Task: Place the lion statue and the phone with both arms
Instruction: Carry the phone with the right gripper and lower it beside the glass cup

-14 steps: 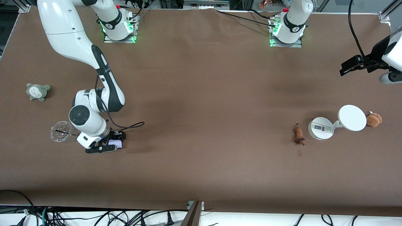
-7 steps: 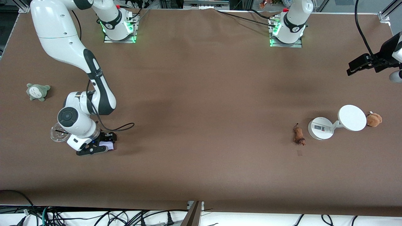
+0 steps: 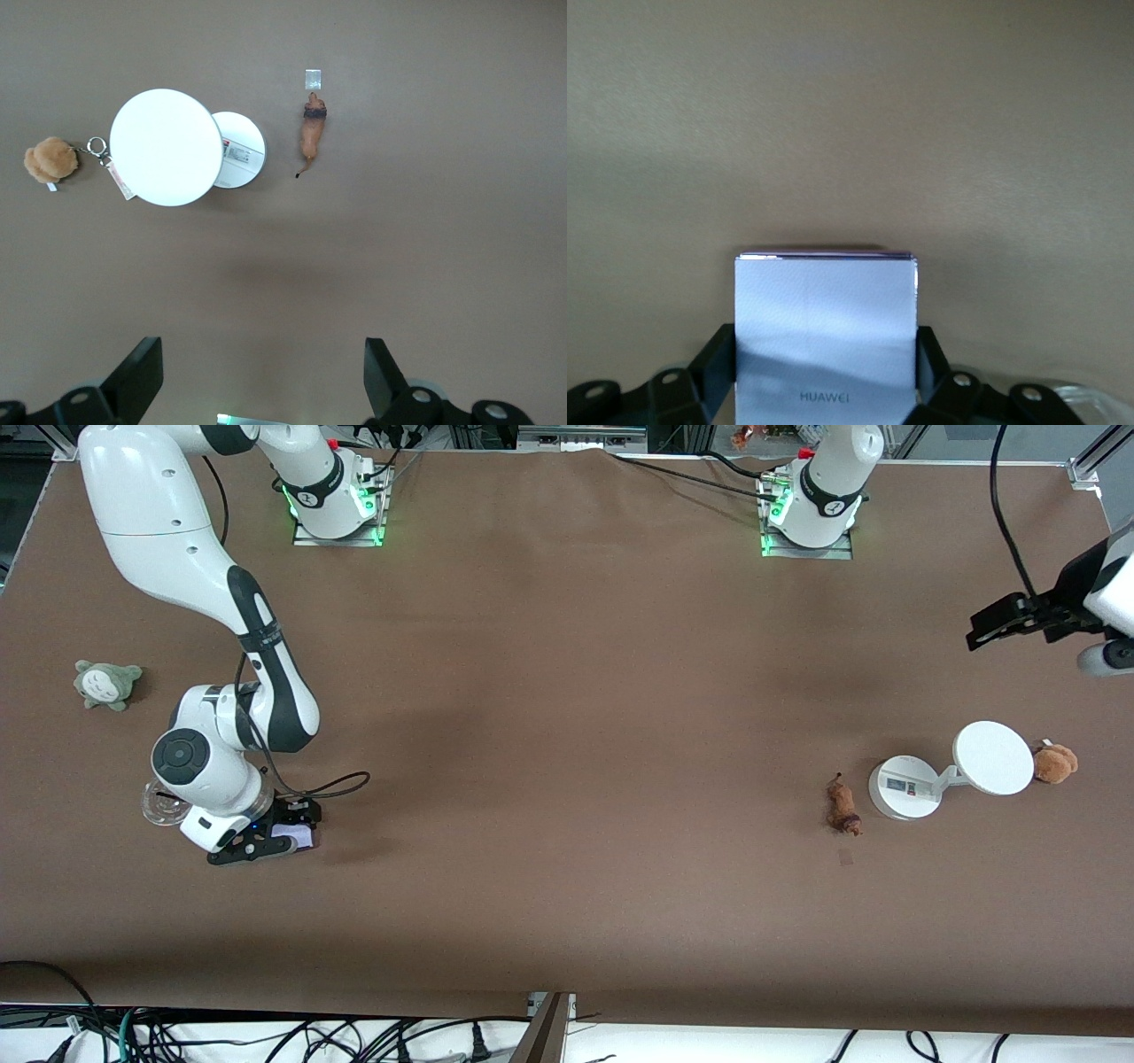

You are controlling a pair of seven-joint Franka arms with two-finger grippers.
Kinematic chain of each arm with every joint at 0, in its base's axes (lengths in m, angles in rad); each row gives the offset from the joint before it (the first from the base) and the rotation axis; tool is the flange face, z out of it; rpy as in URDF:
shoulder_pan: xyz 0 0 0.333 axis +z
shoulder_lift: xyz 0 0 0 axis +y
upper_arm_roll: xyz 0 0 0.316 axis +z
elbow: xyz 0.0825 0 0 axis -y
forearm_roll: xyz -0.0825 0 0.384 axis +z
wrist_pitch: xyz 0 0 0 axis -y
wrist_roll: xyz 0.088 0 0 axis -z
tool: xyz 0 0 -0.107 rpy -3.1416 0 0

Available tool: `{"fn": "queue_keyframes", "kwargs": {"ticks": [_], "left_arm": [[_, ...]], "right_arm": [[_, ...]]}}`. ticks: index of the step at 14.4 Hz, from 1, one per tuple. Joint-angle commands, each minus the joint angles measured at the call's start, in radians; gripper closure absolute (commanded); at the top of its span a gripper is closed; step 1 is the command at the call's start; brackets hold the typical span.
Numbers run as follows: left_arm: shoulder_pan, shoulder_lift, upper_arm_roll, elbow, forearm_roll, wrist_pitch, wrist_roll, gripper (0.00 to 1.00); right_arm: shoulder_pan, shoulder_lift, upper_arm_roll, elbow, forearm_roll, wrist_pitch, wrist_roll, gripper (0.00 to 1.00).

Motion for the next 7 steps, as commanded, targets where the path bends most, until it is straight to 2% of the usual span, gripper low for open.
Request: {"fn": "queue_keyframes", "kwargs": {"ticks": [1,3,4,5,6,7], "left_arm": [[-0.002,0.033,0.001,0.041,0.018,-0.003,0.026,0.00],[-0.006,0.037,-0.003,0.044,0.021,-0.002,0.026,0.00],[-0.006,0.036,-0.006,0.044,0.021,-0.002,0.026,0.00],[-0.004,0.034,-0.005,0.049,0.021,-0.002,0.027,0.00],[-0.003,0.034,0.000,0.059,0.019,-0.002,0.027,0.00],[0.005,0.034,0.001,0.061,0.016,-0.002,0.027,0.00]], "right_arm": [[-0.039,0.013,0.015,0.015,0.020,0.008,-0.064,0.86],[-0.039,0.013,0.015,0.015,0.020,0.010,-0.064,0.84],[-0.039,0.013,0.015,0.015,0.021,0.008,-0.064,0.62],[-0.039,0.013,0.015,0.015,0.023,0.008,-0.064,0.26],[-0.039,0.013,0.015,0.015,0.026,0.008,-0.064,0.05],[-0.039,0.013,0.015,0.015,0.026,0.008,-0.064,0.00]]}}
